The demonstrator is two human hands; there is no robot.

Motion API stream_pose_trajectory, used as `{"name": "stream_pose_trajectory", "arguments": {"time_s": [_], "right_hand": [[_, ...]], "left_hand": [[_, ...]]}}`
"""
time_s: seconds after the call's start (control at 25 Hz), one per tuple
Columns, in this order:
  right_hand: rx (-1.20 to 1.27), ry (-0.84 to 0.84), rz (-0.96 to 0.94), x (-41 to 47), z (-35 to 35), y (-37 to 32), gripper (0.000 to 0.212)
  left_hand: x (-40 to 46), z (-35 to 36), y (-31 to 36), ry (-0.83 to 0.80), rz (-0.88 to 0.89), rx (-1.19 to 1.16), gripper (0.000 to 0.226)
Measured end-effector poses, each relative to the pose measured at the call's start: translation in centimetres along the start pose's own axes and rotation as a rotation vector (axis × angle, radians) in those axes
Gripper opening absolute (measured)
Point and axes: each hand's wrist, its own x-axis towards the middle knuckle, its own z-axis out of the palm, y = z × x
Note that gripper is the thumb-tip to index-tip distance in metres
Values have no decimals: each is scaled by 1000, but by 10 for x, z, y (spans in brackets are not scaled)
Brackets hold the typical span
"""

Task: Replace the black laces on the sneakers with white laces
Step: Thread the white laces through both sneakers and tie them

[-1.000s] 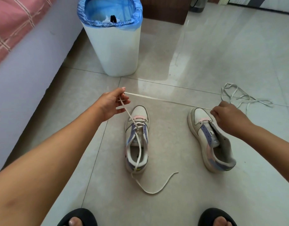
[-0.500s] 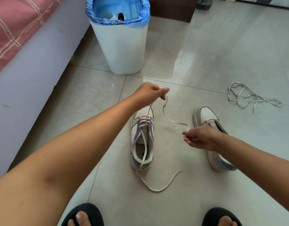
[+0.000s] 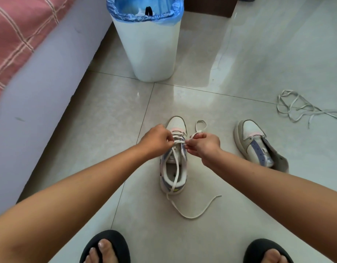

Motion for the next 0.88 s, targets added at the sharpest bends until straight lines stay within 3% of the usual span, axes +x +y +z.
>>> {"name": "stream_pose_trajectory", "arguments": {"time_s": [0.36,0.48,0.64,0.8,0.88], "right_hand": [[62,87,-130,2,10,17,29],[-23,76,-128,5,10,24,22],[75,-57,21,1,10,28,15],[79,-142,92,0,5,24,4],[23,-169,49,-5,0,26,20]], "left_hand": [[4,36,3,92,-53,-108,24],[5,41,0,110,-97,-157,25],[3,44,1,178,-86,-151,24],[-1,46,0,202,-9,33,23],[0,43,-1,152,19,46,20]]}}
